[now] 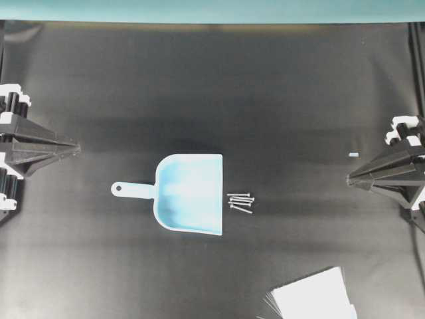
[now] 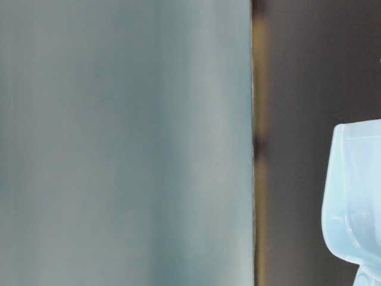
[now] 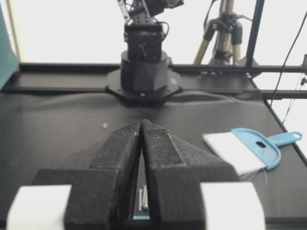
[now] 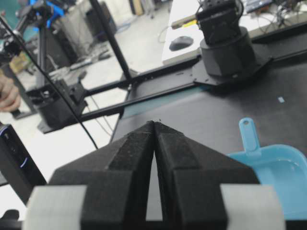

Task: Hold the dustpan with the left arm, while a human hand uses a hand brush to gather screws into the dustpan.
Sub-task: 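Move the left gripper toward the light-blue dustpan handle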

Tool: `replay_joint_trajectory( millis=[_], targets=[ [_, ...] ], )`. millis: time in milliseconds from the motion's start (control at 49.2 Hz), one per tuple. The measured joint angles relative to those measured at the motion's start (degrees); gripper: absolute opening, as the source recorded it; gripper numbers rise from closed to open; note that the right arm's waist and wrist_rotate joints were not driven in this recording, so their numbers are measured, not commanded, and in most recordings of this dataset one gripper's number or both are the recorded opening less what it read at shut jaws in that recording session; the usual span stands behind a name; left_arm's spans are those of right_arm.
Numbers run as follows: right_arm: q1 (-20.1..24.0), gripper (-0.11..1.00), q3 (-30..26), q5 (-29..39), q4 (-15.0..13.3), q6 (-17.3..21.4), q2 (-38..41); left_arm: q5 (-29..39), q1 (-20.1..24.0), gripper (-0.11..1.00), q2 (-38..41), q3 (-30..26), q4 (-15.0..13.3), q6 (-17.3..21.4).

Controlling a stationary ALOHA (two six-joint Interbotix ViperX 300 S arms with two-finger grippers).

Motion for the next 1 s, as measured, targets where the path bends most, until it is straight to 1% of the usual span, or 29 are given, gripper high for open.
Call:
replay_joint_trajectory(
  millis=[20,61,81,163,244,305,386,467,589,732,874,914,996],
  targets=[
    [0.0,0.04,0.0,0.0,0.0,-0.09,0.0,0.0,0.0,0.06,0.0,0.0,0.0,0.0],
    [0.0,0.02,0.0,0.18,0.0,-0.09,0.0,0.7,-0.09,0.01,0.35,-0.18,0.35,0.0],
    [0.0,0.0,0.0,0.44,0.09,-0.09,0.0,2.11,-0.18,0.0,1.05,-0.44,0.79,0.0],
    [0.0,0.0,0.09,2.46,0.0,-0.09,-0.35,9.84,-0.7,0.0,5.98,-1.93,1.93,0.09],
    [0.0,0.0,0.26,7.38,0.0,-0.09,-0.88,15.29,-0.88,0.0,11.34,-3.69,2.11,0.53],
    [0.0,0.0,0.35,11.25,0.0,0.0,-1.05,17.14,-0.88,0.0,14.5,-4.92,2.2,0.7],
    [0.0,0.0,0.53,15.56,0.09,-0.09,-1.32,18.11,-0.62,0.0,17.84,-6.15,2.2,0.97],
    [0.0,0.0,1.32,19.69,0.0,0.0,-1.76,18.46,0.0,0.0,20.57,-6.77,2.29,2.02],
    [0.0,0.0,2.99,23.99,0.0,0.0,-3.25,18.98,0.53,0.0,22.94,-7.03,2.29,3.96],
    [0.0,0.0,5.71,25.14,0.0,-0.09,-6.42,20.57,0.79,0.0,25.84,-7.12,2.2,4.66],
    [0.0,0.0,7.56,25.22,0.09,-0.09,-10.55,20.39,1.58,0.01,29.53,-7.29,2.2,5.19],
    [0.0,0.0,8.09,25.49,0.0,-0.09,-12.22,19.86,1.85,0.06,30.67,-7.21,2.2,5.19],
    [0.0,0.0,9.14,25.75,0.0,-0.09,-15.03,18.46,2.46,0.27,32.7,-7.29,2.29,5.1]
  ],
)
